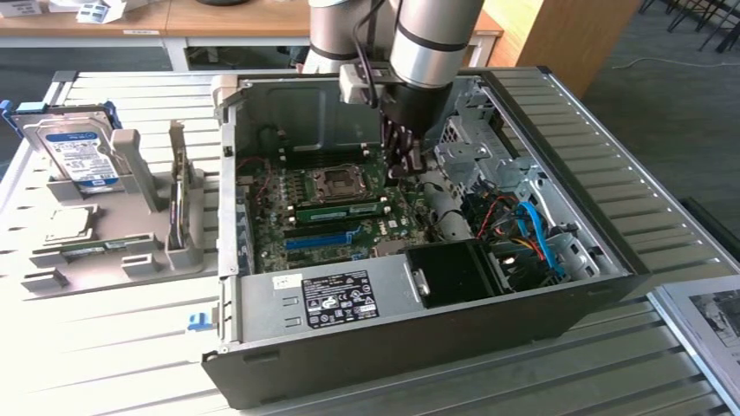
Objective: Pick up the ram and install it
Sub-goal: 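Press down the ram until it locks into place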
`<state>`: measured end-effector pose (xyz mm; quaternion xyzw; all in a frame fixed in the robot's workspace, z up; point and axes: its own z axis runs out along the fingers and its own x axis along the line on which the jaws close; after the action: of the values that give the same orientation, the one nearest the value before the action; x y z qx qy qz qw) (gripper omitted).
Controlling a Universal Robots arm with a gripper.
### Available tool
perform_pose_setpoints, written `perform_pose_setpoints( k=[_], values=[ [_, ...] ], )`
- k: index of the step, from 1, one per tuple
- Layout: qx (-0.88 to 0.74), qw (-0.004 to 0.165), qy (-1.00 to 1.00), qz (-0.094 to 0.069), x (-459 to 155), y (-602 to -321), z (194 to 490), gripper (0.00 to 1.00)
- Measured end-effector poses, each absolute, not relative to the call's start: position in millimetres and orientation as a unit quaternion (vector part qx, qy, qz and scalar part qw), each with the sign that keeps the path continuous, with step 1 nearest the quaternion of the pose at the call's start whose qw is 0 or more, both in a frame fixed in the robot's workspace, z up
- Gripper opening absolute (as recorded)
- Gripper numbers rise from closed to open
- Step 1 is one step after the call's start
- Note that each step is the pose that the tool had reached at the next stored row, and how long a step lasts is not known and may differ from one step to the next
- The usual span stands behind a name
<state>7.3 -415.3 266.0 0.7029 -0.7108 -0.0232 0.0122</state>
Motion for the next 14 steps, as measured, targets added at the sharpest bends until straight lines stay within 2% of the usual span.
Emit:
perform_pose_setpoints(
  k=[14],
  values=[
    [0.703,0.012,-0.711,-0.023,7.3,-415.3,252.3,0.1]
  ],
)
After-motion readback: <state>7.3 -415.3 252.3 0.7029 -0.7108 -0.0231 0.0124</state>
